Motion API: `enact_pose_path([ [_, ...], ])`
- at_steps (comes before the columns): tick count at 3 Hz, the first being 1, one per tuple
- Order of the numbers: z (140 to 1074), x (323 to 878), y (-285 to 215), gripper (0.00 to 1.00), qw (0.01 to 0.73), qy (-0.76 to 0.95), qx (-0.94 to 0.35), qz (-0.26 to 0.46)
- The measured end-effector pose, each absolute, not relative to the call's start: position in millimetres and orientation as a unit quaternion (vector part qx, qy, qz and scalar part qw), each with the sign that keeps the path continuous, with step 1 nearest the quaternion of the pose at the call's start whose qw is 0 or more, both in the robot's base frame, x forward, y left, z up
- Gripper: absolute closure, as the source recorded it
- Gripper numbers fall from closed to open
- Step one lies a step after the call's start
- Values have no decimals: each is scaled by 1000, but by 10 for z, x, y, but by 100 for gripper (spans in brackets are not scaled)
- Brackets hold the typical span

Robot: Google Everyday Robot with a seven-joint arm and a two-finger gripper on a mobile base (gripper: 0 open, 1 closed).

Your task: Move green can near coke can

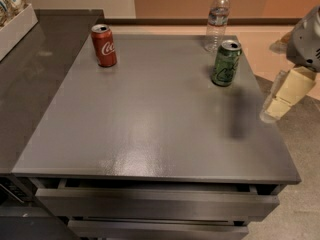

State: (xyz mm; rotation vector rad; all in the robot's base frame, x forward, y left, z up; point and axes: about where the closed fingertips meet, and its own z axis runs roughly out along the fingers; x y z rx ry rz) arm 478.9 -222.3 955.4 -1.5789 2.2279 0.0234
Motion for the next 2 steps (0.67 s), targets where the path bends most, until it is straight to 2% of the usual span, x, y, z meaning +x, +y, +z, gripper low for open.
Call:
enact_pose_path([
  [2, 9440, 5369, -2270, 0, 263, 818, -512, 21],
])
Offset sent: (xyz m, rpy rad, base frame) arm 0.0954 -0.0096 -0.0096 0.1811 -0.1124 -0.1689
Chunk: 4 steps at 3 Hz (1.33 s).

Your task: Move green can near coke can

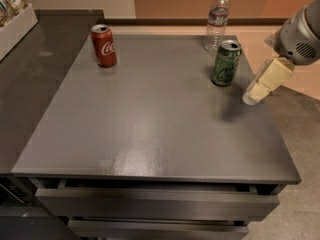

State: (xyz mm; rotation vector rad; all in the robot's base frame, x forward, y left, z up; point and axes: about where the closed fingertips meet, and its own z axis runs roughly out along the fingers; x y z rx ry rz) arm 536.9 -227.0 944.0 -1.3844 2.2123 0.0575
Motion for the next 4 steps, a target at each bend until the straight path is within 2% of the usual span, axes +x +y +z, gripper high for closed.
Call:
enact_pose_path([
  [4, 9164, 6287, -2386, 0, 340, 838, -416, 98],
])
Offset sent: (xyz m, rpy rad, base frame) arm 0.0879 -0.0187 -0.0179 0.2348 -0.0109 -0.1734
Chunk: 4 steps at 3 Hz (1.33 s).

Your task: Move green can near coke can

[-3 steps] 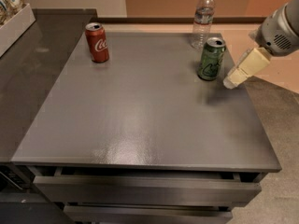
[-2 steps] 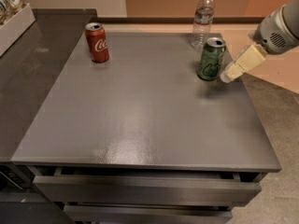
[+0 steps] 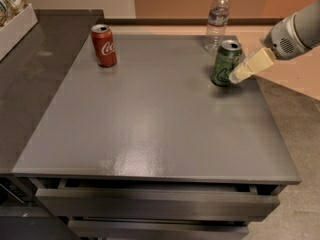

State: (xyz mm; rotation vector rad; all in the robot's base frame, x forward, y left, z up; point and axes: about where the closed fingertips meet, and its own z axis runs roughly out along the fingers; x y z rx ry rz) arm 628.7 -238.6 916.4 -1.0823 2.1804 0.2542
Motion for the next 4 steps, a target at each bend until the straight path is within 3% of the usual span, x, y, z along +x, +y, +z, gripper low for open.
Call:
enact_pose_path([
  [3, 9070, 6580, -2084, 0, 371, 810, -428, 150],
  [4, 9038, 6564, -1929, 23, 365, 804, -440, 164],
])
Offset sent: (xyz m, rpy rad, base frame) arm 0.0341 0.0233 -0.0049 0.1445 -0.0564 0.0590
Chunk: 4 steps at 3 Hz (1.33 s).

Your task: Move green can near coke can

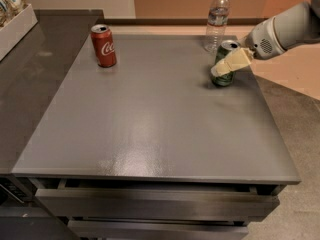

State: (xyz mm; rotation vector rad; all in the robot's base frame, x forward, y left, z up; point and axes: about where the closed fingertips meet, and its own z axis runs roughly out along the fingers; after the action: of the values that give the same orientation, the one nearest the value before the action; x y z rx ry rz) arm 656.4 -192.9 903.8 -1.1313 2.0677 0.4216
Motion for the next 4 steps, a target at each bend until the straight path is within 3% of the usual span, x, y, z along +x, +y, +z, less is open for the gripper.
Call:
enact_pose_path([
  [3, 9402, 6474, -1649, 95, 382, 774, -472, 181],
  [4, 9656, 6384, -1263, 100, 392, 747, -500, 195],
])
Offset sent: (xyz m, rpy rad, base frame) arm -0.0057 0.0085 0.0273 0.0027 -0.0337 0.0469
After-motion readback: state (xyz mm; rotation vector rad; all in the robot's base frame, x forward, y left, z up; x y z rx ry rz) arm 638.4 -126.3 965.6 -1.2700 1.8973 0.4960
